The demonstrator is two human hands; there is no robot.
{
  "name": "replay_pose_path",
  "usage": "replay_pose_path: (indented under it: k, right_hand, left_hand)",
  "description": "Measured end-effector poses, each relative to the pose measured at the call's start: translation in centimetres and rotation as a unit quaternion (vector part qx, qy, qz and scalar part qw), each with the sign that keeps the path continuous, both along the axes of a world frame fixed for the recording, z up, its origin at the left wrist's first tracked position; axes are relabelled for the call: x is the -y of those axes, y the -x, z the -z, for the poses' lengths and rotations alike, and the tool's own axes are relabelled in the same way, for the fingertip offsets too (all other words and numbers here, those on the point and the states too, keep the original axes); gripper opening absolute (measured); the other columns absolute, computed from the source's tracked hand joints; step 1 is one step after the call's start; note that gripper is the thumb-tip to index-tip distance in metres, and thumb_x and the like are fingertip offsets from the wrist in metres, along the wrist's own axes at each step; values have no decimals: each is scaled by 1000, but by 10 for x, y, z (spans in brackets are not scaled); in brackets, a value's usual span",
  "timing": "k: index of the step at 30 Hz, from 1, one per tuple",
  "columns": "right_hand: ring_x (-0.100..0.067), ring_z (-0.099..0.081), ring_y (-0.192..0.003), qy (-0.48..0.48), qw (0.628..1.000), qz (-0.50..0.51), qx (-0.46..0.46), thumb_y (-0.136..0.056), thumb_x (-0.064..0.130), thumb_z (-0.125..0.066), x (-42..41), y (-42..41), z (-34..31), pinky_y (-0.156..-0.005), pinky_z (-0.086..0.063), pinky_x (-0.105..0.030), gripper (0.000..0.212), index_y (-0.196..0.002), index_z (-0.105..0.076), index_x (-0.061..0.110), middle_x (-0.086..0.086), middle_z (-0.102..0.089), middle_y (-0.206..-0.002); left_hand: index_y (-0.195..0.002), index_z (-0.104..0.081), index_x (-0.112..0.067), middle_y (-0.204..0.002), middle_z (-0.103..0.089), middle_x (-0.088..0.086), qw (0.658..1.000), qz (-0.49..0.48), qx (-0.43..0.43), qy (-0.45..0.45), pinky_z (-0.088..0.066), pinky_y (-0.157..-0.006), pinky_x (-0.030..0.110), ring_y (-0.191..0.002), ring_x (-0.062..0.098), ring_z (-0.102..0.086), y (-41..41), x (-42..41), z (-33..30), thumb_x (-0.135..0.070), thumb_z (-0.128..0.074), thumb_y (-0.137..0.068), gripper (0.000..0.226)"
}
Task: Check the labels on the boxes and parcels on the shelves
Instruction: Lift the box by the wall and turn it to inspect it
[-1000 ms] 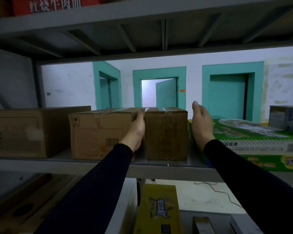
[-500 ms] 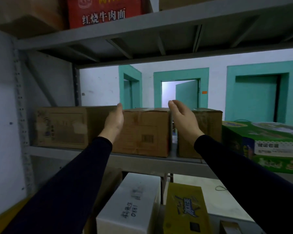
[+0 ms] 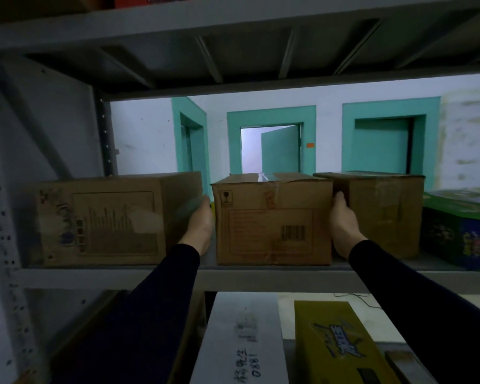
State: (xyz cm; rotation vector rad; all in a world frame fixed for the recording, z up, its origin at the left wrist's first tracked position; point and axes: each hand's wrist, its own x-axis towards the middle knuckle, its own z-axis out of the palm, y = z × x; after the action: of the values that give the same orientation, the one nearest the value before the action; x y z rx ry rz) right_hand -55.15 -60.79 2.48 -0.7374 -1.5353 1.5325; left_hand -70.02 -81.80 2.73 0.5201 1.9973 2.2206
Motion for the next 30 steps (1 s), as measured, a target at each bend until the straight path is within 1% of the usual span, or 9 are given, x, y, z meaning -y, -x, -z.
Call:
replay_pose_path:
  k: [2,4,8,12,16,20,23,26,30]
  right_hand:
    - [-37,-52,-129,37,999,-20,-16,-105,55,-26,-3,4,3,-113,-39,-52,68,-149,-43,6,-17,-51,-146]
    - [-34,-60,-113,52,996,-57,-49,-105,54,-29,-5,7,8,-103,-47,-53,60,-141,-55,13,-15,-62,-131]
    - [-31,-68,-90,82,988,-102,-85,-101,59,-34,-8,11,17,-78,-55,-45,52,-98,-74,27,-11,-75,-94]
    - [-31,-68,-89,82,986,-110,-93,-101,59,-33,-7,12,20,-79,-55,-47,53,-87,-72,27,-9,-75,-90]
    - [-34,-70,-94,85,983,-126,-100,-100,62,-34,0,0,20,-87,-54,-54,57,-80,-76,29,-5,-78,-83]
    - [-33,-71,-95,81,977,-164,-110,-100,63,-30,18,-21,7,-88,-55,-54,59,-87,-78,30,-6,-78,-89]
    - [-33,-72,-97,68,973,-185,-117,-99,65,-28,36,-47,-3,-86,-57,-53,61,-109,-75,27,-8,-78,-100]
    - [-35,-71,-105,44,967,-209,-139,-99,65,-29,47,-79,-8,-90,-55,-58,64,-126,-67,22,-12,-75,-112]
    - [-29,-73,-98,8,952,-253,-173,-102,61,-29,56,-134,-3,-78,-60,-46,59,-120,-69,21,-9,-76,-106]
  left_hand:
    - [-84,-62,-21,-93,-67,3,1000,26,10,12,-35,-104,38,-91,17,-59,6,-5,3,-48,-20,-107,55]
    - [-80,-63,-21,-86,-70,3,999,47,2,13,-42,-101,39,-88,18,-63,11,-9,7,-50,-22,-106,57]
    - [-69,-61,-22,-77,-70,4,995,102,7,-16,-54,-82,37,-78,22,-68,17,-16,11,-51,-23,-105,60]
    - [-63,-60,-23,-75,-67,4,988,143,9,-63,-52,-90,43,-80,26,-65,14,-13,12,-52,-24,-105,62]
    - [-57,-59,-26,-67,-64,0,983,164,-1,-85,-50,-89,41,-70,20,-63,3,-1,5,-52,-26,-104,63]
    - [-67,-59,-23,-71,-65,1,985,148,-36,-84,-52,-87,40,-73,21,-64,-22,19,-9,-49,-28,-104,56]
    - [-67,-62,-21,-74,-66,4,987,128,-47,-88,-51,-89,44,-77,24,-64,-53,42,-21,-49,-28,-104,58]
    - [-72,-66,-18,-78,-69,7,989,99,-43,-99,-55,-80,40,-78,27,-66,-91,63,-29,-52,-27,-103,60]
    - [-74,-65,-16,-77,-67,7,987,74,-68,-124,-56,-71,37,-74,27,-66,-161,84,-30,-49,-29,-103,56]
